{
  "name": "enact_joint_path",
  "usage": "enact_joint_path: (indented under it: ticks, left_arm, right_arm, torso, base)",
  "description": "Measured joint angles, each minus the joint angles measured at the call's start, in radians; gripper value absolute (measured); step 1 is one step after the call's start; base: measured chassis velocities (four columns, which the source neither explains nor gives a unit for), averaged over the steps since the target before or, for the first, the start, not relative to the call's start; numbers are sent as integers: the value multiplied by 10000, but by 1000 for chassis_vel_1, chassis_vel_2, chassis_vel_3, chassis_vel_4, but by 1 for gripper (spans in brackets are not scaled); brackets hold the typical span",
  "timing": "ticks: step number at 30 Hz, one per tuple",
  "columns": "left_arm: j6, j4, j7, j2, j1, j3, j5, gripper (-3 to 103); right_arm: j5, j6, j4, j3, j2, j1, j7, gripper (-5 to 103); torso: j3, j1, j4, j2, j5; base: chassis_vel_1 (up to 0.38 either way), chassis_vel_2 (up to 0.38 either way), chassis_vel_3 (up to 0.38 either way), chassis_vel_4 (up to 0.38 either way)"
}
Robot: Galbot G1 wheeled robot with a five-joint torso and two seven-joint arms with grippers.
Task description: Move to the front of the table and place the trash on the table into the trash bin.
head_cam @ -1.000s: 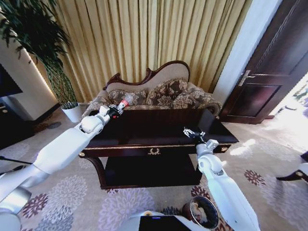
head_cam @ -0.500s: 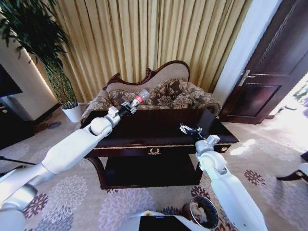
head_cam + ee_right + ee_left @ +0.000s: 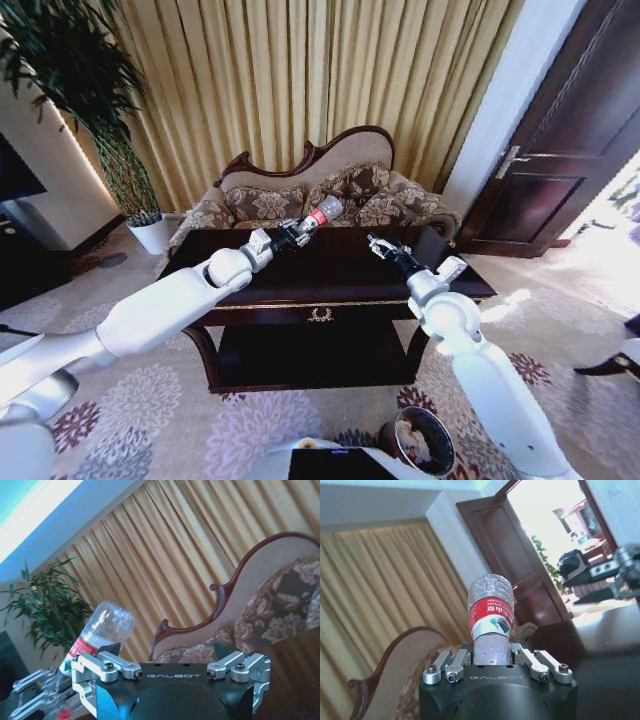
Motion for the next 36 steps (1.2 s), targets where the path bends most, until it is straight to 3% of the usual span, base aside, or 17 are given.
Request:
enact_joint_path:
  ticks: [16, 36]
  left_arm:
    - [99, -67, -198, -238, -341, 567, -67, 33]
    - [565, 67, -744, -1377, -993, 1306, -530, 33]
  right_arm:
    - [272, -47, 95, -93, 167, 297, 36, 100]
    - [13, 55, 188, -98, 183, 365, 14, 100]
  torso:
    - [0, 0, 2, 0, -2]
    - [0, 0, 1, 0, -1]
  base:
    - [0, 0, 0, 0]
    - [0, 0, 0, 0]
